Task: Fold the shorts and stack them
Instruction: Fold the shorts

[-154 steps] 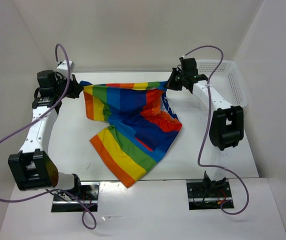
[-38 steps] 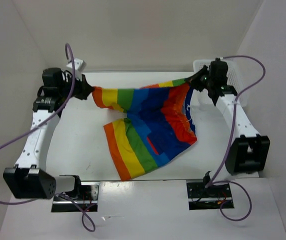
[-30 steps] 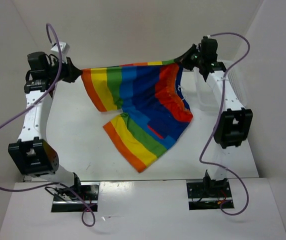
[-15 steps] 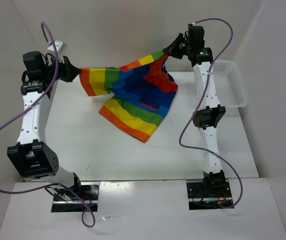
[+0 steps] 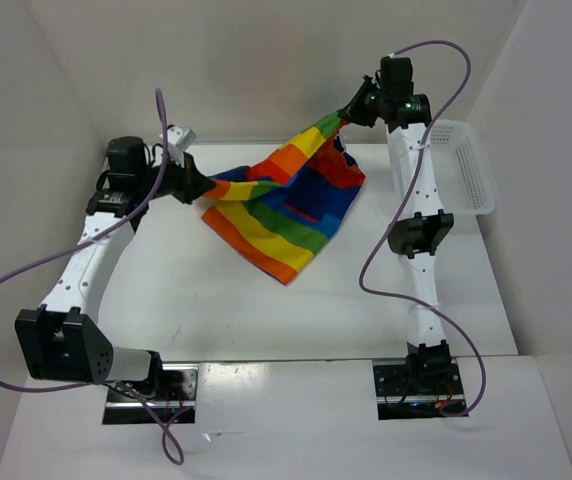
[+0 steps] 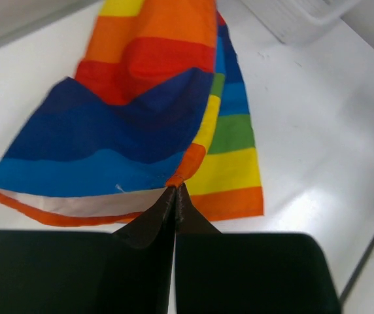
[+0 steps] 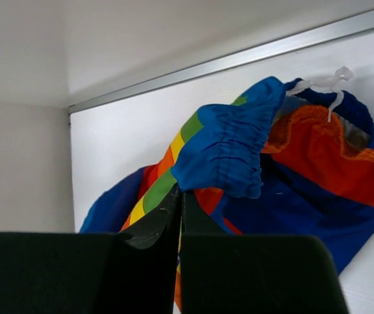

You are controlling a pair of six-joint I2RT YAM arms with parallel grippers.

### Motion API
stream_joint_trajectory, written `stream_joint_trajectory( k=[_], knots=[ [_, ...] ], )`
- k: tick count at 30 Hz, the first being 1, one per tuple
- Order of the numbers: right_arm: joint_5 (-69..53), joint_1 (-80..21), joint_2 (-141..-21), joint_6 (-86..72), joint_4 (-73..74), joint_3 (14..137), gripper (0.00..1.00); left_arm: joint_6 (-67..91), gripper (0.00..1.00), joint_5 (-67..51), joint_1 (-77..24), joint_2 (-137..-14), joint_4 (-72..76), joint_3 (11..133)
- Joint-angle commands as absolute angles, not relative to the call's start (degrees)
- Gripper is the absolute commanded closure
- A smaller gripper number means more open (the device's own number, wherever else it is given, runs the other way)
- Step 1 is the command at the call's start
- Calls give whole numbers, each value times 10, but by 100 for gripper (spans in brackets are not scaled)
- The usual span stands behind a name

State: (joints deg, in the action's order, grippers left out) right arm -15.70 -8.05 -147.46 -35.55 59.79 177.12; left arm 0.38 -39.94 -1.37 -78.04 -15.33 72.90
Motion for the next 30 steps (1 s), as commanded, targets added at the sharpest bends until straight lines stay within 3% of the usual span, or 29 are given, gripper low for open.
stream_joint_trajectory(
  k=[1,15,17,22,30],
  knots=[
    [-129,-76,-1415,-314,628,1797,99,0,100,-400,-45,-741,-108,705],
    [-8,-70,-1236,-287,708,1797,99,0,100,-387,-61,-720,-108,664],
    [-8,-70,-1219,-287,708,1748,99,0,100,-387,-61,-720,-108,664],
    [-14,-101,-1268,-287,701,1706,99,0,100,-387,-67,-731,-93,664],
    [82,-187,-1342,-292,710,1798,99,0,100,-351,-33,-709,-181,777]
  ],
)
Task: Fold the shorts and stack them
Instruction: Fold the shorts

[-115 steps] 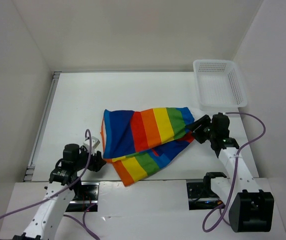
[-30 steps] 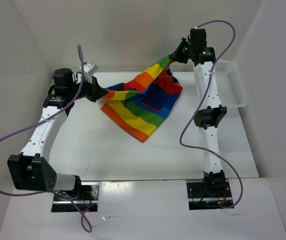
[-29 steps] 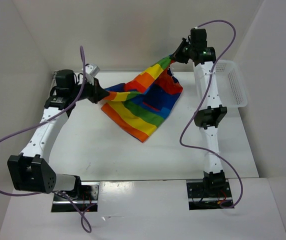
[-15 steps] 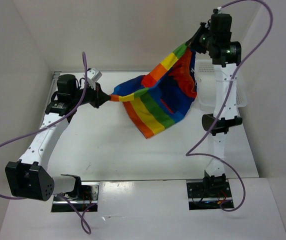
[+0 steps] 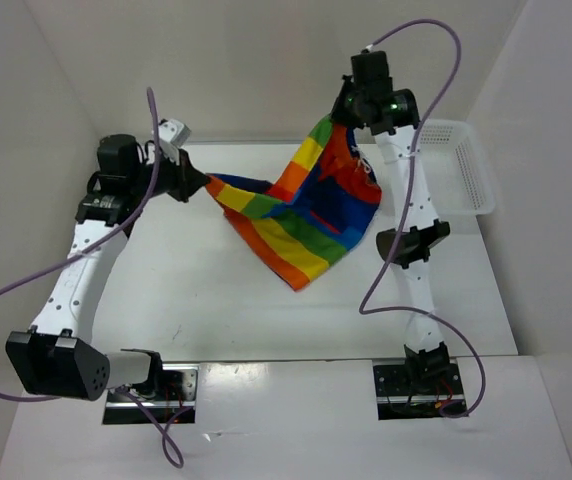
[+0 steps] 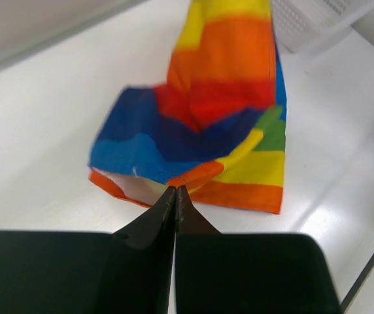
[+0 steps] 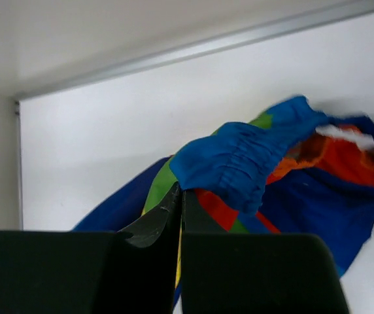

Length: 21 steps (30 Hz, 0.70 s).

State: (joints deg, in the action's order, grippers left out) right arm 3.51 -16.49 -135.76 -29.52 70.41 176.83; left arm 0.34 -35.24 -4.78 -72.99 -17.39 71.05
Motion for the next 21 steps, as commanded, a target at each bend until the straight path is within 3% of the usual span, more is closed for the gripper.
stream_joint_trajectory(
  k=[1,13,21],
  knots=[
    [83,-195,-1337,-292,710,1798,99,0,100,-359,-26,-702,-195,793],
    [161,-288,-1156,-287,743,1766,99,0,100,-403,35,-606,-207,896],
    [200,-343,-979,-293,743,1657,99,0,100,-355,40,-577,-245,1017]
  ],
)
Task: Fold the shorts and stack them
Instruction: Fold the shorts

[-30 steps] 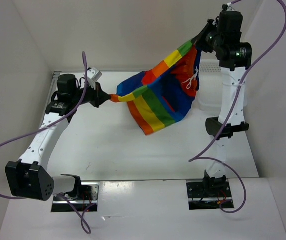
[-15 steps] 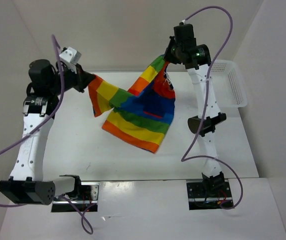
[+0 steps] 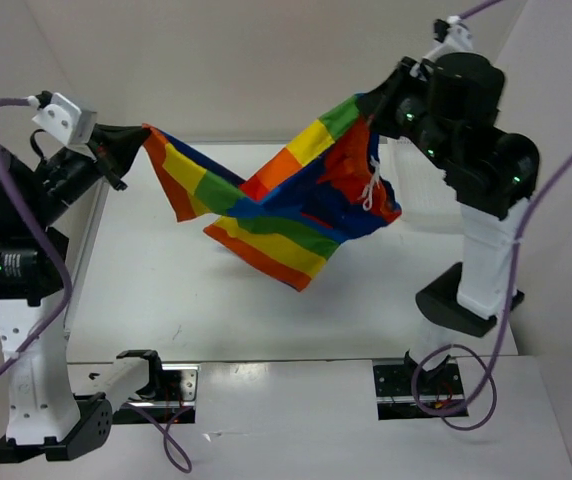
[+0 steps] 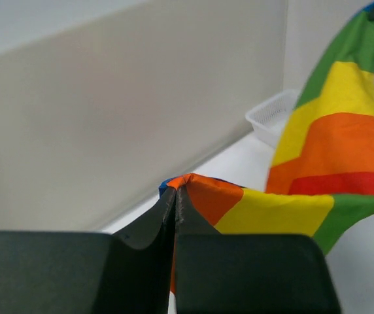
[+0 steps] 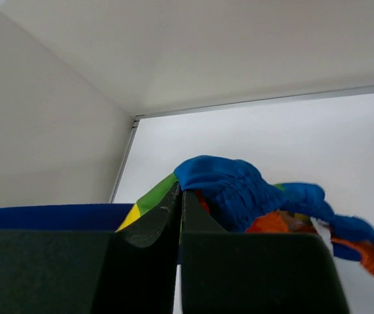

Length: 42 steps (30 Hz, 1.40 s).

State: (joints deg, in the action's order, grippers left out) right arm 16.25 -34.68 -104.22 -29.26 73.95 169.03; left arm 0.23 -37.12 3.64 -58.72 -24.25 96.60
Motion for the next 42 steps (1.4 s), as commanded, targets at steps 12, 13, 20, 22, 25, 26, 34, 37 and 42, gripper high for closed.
stream_joint_trajectory(
  k=[12,13,20,22,25,26,34,37,42],
  knots=[
    [93,-343,-630,-253,639,1266,99,0,100,-241,40,-617,-379,1303],
    [87,-343,-623,-253,649,1259,99,0,100,-232,40,-622,-389,1346],
    [81,-343,-598,-264,670,1283,99,0,100,-198,34,-647,-407,1395],
    [81,-343,-603,-258,670,1288,99,0,100,-198,34,-655,-407,1395],
    [91,-343,-605,-251,636,1190,99,0,100,-216,34,-661,-397,1335],
    [91,-343,-599,-251,617,1153,99,0,100,-230,34,-655,-369,1299],
    [16,-338,-628,-275,411,859,99,0,100,-352,34,-605,-225,850],
    [-3,-338,-684,-275,382,851,99,0,100,-337,34,-610,-235,814],
    [-52,-344,-792,-261,327,921,99,0,100,-316,34,-642,-259,808]
  ],
)
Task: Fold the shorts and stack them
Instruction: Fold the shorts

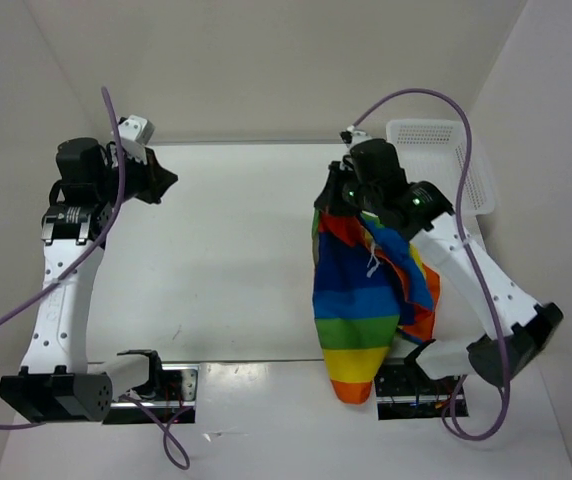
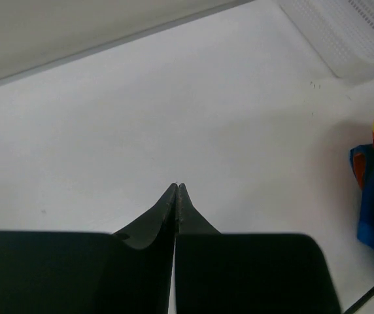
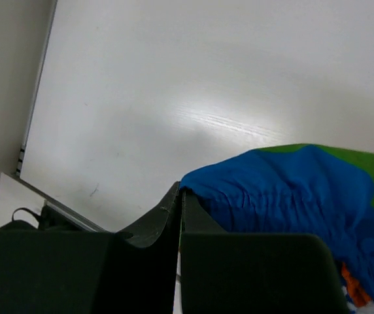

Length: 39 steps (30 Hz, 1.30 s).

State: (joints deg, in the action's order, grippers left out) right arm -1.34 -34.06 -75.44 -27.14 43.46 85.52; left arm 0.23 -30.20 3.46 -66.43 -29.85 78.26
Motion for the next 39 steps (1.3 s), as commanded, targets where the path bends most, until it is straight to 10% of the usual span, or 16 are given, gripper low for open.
stream_joint_trajectory(
  k=[1,10,12,13,16,21,27,33,39],
  knots=[
    [-52,-350,-815,-255,327,939,99,0,100,-316,34,-649,-253,800],
    [-28,-350,-1125,-233,368,1213,94,0,91,-310,29,-654,-244,709],
    [-20,-350,-1182,-233,407,1296,71,0,82,-328,29,-641,-236,658],
    [-20,-350,-1193,-233,416,1336,36,0,77,-333,29,-641,-230,643],
    [15,-350,-1190,-233,427,1354,12,0,65,-328,23,-618,-243,593],
    [86,-350,-1051,-228,385,1189,19,0,58,-317,4,-581,-255,521],
    [83,-324,-853,-267,310,928,71,0,66,-330,-62,-549,-236,400],
    [47,-324,-770,-309,277,753,71,0,28,-307,-165,-562,-158,295],
    [25,-330,-758,-322,265,734,67,0,29,-287,-218,-669,-69,284]
  ],
)
